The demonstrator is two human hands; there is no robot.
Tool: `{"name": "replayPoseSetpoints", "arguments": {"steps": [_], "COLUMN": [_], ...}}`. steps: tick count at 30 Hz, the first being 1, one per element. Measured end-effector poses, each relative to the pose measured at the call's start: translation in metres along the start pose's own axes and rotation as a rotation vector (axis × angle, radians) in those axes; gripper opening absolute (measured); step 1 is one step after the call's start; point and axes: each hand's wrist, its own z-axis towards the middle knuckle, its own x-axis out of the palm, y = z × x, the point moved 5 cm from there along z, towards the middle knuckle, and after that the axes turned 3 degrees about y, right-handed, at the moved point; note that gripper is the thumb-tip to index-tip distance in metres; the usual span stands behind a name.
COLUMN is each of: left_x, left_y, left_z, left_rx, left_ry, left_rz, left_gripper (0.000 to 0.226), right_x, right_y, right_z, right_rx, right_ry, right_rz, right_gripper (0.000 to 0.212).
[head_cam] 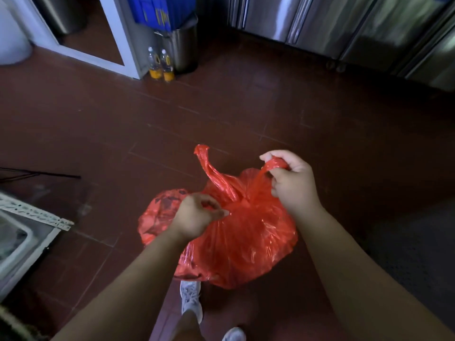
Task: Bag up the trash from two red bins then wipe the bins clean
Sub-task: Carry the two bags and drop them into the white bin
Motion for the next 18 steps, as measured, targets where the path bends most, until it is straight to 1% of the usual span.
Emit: {"name": "replayPoseSetpoints", "arguments": {"steps": [2,4,6,8,9,13,16,18], "left_x": [-0.021,-0.043,-0.064,-0.083,-0.092,-0.125,-0.146,-0.159], "left_y": [-0.002,-0.004,-0.007,-0.011,-0.013,-0.020,-0.023,-0.024], "left_z": [0.015,0.031,0.047,0.063,0.072,0.099,0.122,0.138], "left_rx": [0.021,0.048,0.067,0.090,0.104,0.127,0.111,0.106], "left_ry": [-0.045,-0.105,-0.155,-0.184,-0.193,-0.234,-0.236,-0.248], "left_rz": [-0.011,-0.025,-0.040,-0.036,-0.022,0.014,0.014,0.016], "left_gripper": [0.013,0.014,0.015,0.016,0.016,0.015,0.012,0.016], "right_x": [0.017,0.037,0.056,0.073,0.081,0.108,0.130,0.141], "right_y": [0.007,0.015,0.025,0.031,0.034,0.047,0.061,0.062], "right_z": [0.025,0.049,0.072,0.093,0.105,0.147,0.183,0.214], "right_rx": [0.071,0.140,0.157,0.158,0.159,0.145,0.077,0.083], "right_ry": [-0.045,-0.073,-0.065,-0.025,-0.001,0.093,0.191,0.252], "right_rz": [0.007,0.032,-0.022,-0.124,-0.171,-0.326,-0.501,-0.614], "right_gripper": [0.028,0.029,0.023,0.012,0.010,0.039,0.050,0.070]}}
